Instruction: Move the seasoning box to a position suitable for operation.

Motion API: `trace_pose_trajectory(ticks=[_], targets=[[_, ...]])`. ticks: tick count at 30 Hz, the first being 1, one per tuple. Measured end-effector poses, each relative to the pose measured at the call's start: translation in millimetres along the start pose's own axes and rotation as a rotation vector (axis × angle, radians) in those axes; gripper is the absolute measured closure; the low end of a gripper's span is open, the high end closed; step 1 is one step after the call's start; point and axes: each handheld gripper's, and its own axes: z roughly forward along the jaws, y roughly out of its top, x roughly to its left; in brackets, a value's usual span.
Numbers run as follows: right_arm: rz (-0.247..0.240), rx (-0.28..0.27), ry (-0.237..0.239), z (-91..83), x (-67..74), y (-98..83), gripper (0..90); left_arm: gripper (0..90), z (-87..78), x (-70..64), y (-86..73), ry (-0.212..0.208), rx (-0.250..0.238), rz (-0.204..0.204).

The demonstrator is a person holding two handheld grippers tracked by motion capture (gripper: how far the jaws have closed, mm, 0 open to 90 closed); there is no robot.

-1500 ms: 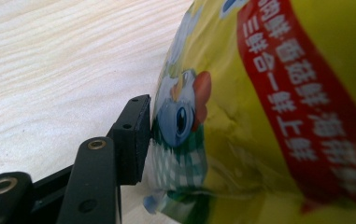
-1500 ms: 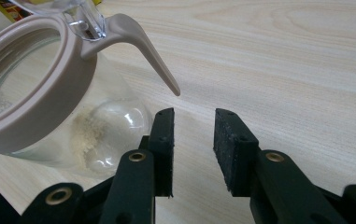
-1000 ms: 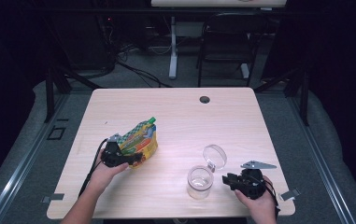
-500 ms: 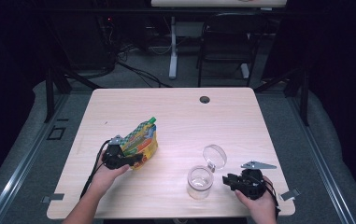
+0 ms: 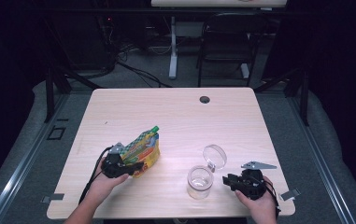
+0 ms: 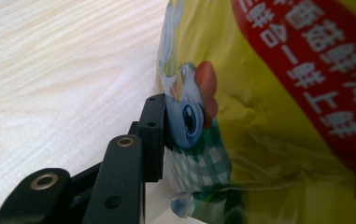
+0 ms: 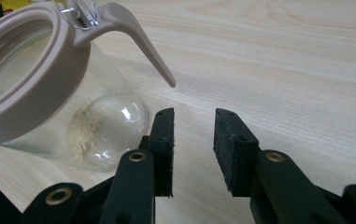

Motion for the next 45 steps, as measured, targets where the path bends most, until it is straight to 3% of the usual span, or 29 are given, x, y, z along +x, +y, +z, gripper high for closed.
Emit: trace_pose_trajectory(ticks=[8,12,30,37,45], targets=[[-0.001,-0.001,-0.002,-1.0,-0.1,0.3,69.1,64.5,-8.1,-5.7,-8.6,-0.007,0.007,0.024],[0.001,-0.004,-0.004,-1.8,0.4,0.4,69.1,64.1,-8.5,-1.6,-12.0,-0.024,-0.006,-0.013],[0.002,-0.005,0.002,-0.2,1.1,0.5,68.5,49.3,-1.5,-1.7,-9.7,-0.009,-0.07,-0.056],[-0.001,0.0,-0.003,0.7,1.3,0.5,68.4,52.1,-1.0,-1.0,-9.9,-0.032,-0.079,-0.056],[0.003,-0.003,0.001,0.0,0.8,0.6,68.4,57.8,0.4,-3.5,-9.3,-0.012,-0.087,-0.039]])
